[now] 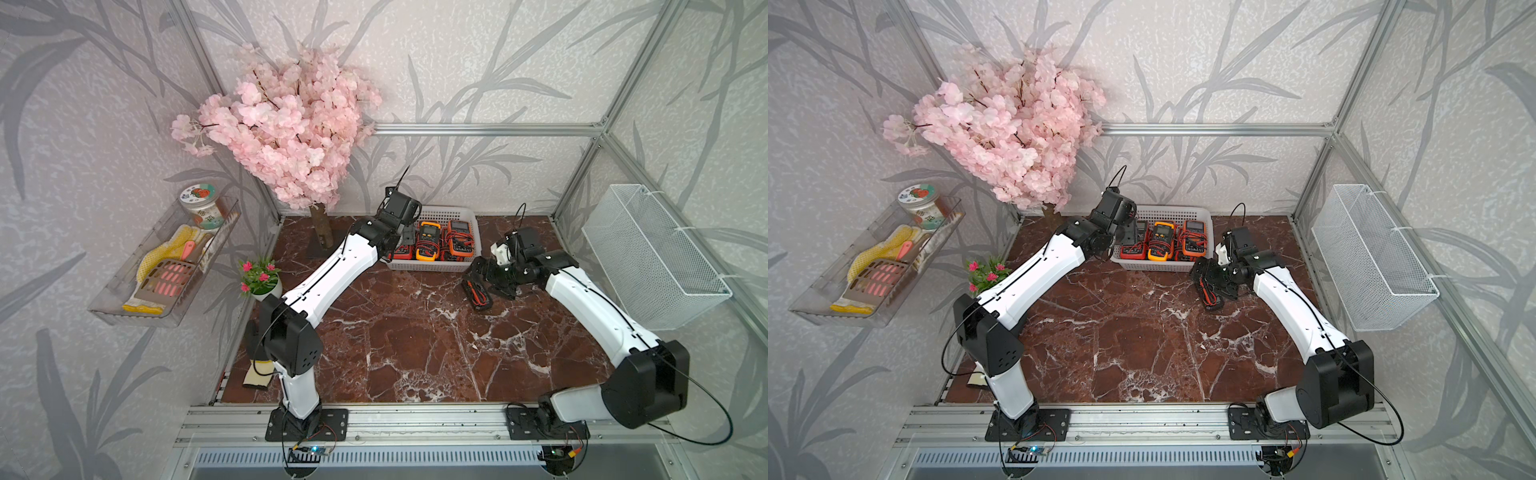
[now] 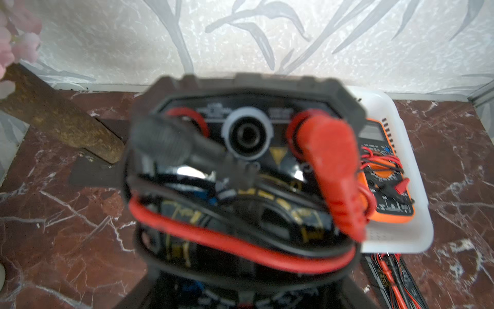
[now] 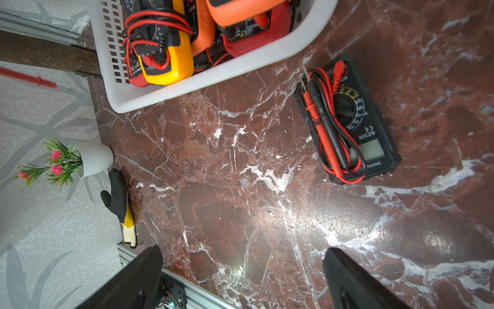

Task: Put the multimeter into the basket
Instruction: Place the multimeter in the basket.

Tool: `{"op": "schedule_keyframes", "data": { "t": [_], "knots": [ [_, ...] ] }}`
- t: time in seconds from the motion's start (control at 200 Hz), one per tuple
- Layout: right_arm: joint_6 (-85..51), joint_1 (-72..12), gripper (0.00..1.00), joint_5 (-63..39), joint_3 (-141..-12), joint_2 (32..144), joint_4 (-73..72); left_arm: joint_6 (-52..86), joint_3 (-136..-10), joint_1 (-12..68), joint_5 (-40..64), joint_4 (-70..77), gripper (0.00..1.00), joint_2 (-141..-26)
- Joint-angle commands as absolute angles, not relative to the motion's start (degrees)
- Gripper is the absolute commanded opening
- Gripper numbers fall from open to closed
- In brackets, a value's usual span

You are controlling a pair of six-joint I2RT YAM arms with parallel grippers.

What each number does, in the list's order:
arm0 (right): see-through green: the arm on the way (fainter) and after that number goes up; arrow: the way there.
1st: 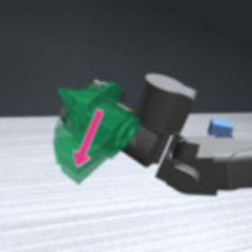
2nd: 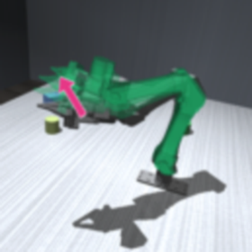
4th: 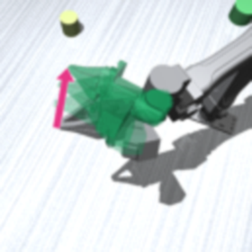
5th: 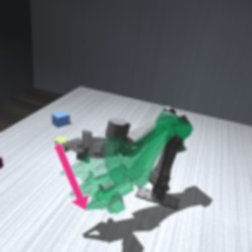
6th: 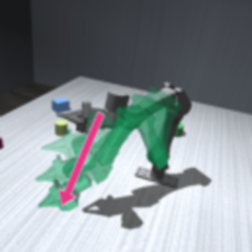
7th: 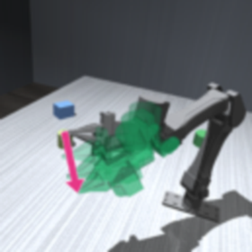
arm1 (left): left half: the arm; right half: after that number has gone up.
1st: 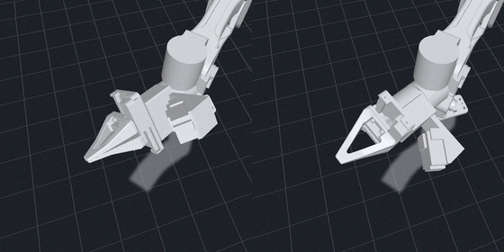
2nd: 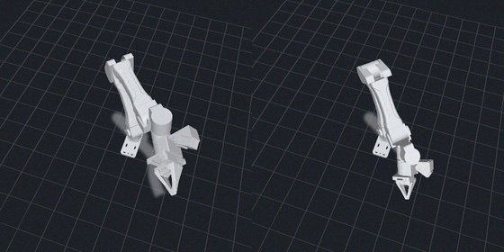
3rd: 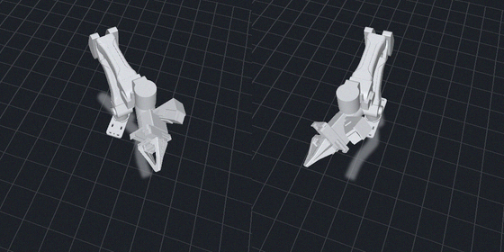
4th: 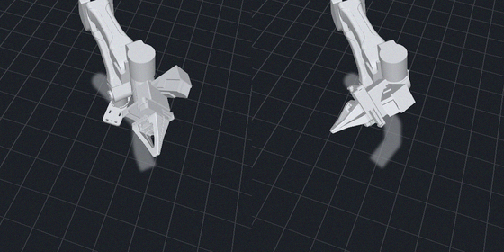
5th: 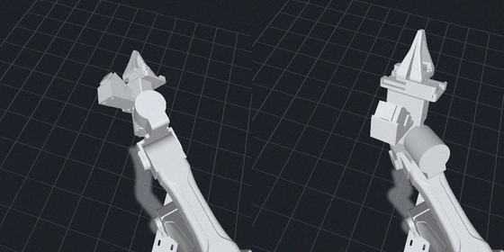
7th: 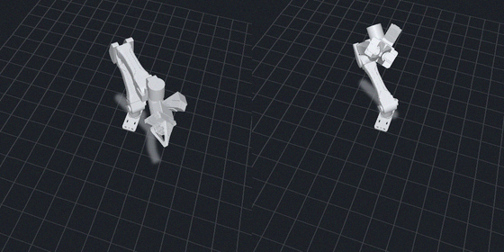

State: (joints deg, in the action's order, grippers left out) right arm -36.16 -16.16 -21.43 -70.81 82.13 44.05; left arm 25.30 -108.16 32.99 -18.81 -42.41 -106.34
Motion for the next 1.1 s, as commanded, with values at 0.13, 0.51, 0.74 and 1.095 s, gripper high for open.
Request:
{"op": "schedule_keyframes", "data": {
  "t": [0.13, 0.51, 0.74, 1.095],
  "knots": [
    [-30.67, -16.7, 0.99, -14.87, -74.51, 85.86, 45.74, 21.67, -120.56, 30.57, -16.59, -43.87, 0.29, -117.79],
    [-26.13, -16.7, 0.99, -10.99, -74.8, 90.36, 45.44, 22.28, -134.24, 28.94, -14.54, -48.01, 0.32, -131.61],
    [-23.64, -16.53, 0.99, -9.05, -74.98, 93.18, 45.38, 23.37, -132.76, 27.55, -13.12, -47.39, 0.41, -133.77],
    [-22.62, -14.77, 0.99, -8.43, -75.07, 97.22, 44.75, 24.61, -131.86, 27.05, -11.22, -47.2, 0.74, -135.6]
  ]
}}
